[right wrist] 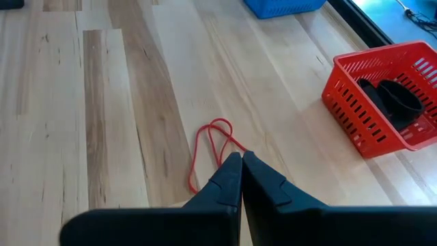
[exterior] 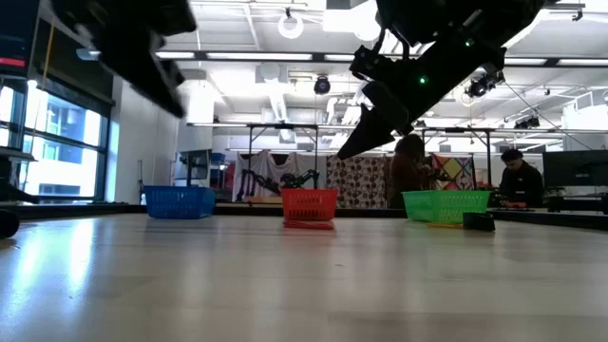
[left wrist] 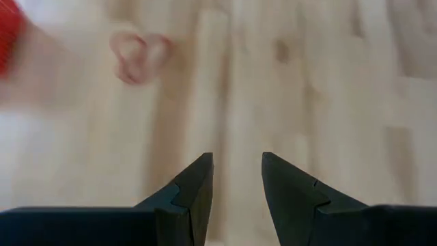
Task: Sort rubber bands into baskets
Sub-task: Put the black rubber band into the red bin
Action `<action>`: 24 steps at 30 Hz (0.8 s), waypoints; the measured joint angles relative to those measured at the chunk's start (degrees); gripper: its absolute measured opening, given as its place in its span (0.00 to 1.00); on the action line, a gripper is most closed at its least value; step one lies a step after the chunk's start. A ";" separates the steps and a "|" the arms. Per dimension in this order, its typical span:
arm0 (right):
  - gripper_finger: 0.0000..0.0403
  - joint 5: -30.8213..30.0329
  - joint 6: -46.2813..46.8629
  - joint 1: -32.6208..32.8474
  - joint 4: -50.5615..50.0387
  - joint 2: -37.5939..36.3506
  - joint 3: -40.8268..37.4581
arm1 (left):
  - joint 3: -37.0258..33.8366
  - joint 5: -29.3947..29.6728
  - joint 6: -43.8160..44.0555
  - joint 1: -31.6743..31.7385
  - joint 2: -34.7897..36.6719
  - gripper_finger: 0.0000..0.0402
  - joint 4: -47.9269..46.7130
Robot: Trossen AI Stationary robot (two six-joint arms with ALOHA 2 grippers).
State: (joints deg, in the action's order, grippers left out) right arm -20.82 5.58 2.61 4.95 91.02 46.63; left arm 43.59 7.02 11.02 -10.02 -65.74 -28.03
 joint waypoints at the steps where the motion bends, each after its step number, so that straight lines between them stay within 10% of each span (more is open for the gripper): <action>1: 0.00 0.01 0.00 0.00 0.00 0.00 0.00 | 0.00 -0.51 3.17 -1.53 -0.02 0.30 -1.04; 10: 0.00 0.00 -0.02 0.00 0.01 0.00 0.00 | -0.02 -2.15 38.22 -15.37 -0.16 0.30 -10.14; 24: 0.00 -0.40 -1.56 0.00 0.45 1.19 0.00 | -0.07 -5.23 70.02 -25.77 -9.54 0.33 -15.34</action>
State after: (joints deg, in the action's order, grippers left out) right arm -21.22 4.02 2.61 5.40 92.21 46.63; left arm 43.53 1.79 81.03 -35.79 -75.27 -43.37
